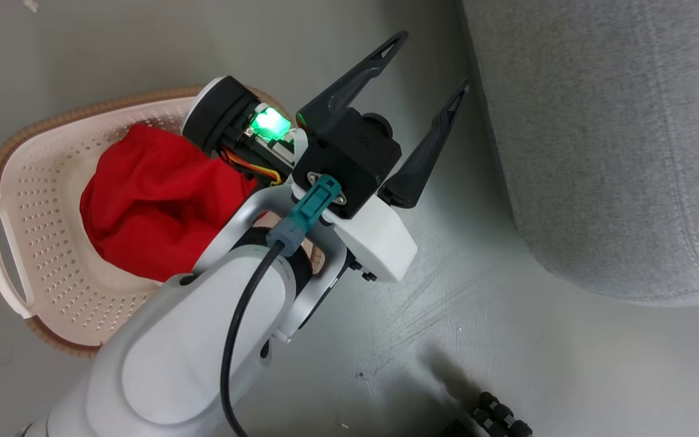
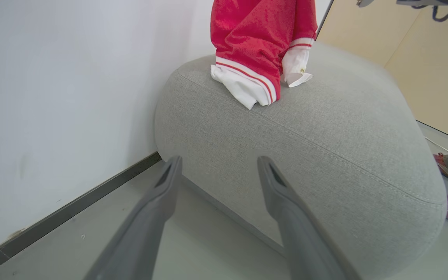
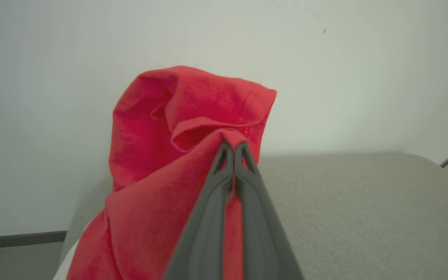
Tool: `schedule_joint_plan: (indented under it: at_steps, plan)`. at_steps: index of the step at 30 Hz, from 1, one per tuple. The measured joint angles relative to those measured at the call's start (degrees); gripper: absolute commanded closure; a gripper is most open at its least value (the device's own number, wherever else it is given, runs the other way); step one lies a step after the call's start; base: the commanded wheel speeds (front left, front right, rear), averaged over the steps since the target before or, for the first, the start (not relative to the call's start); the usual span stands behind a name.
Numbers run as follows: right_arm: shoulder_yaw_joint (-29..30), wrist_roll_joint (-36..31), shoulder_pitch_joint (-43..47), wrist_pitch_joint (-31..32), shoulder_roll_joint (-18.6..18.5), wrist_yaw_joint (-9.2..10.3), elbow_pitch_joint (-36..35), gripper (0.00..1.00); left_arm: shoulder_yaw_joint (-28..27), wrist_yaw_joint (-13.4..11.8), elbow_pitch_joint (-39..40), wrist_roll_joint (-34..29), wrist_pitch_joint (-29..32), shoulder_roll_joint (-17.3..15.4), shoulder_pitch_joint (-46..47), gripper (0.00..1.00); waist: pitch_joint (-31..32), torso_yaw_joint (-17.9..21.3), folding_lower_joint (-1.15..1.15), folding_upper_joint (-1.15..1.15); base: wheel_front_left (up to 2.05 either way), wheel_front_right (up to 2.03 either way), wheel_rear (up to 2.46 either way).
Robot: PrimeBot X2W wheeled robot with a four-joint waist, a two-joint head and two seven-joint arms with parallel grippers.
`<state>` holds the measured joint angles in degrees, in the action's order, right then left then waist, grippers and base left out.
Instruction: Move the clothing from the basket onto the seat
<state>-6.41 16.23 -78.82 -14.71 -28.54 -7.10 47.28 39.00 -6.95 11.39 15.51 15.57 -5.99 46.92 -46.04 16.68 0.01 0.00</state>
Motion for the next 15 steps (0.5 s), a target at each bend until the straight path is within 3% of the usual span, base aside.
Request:
schedule_joint_plan:
  at_steps: [15]
  plan:
    - [3.67, 0.57, 0.05, 0.59, 2.90, 0.00, 9.14, 1.00, -0.94, 0.64, -0.56, -0.54, -1.11, -1.33, 2.35, 0.00, -3.50, -1.08, 0.00, 0.00, 0.00, 0.00, 0.00]
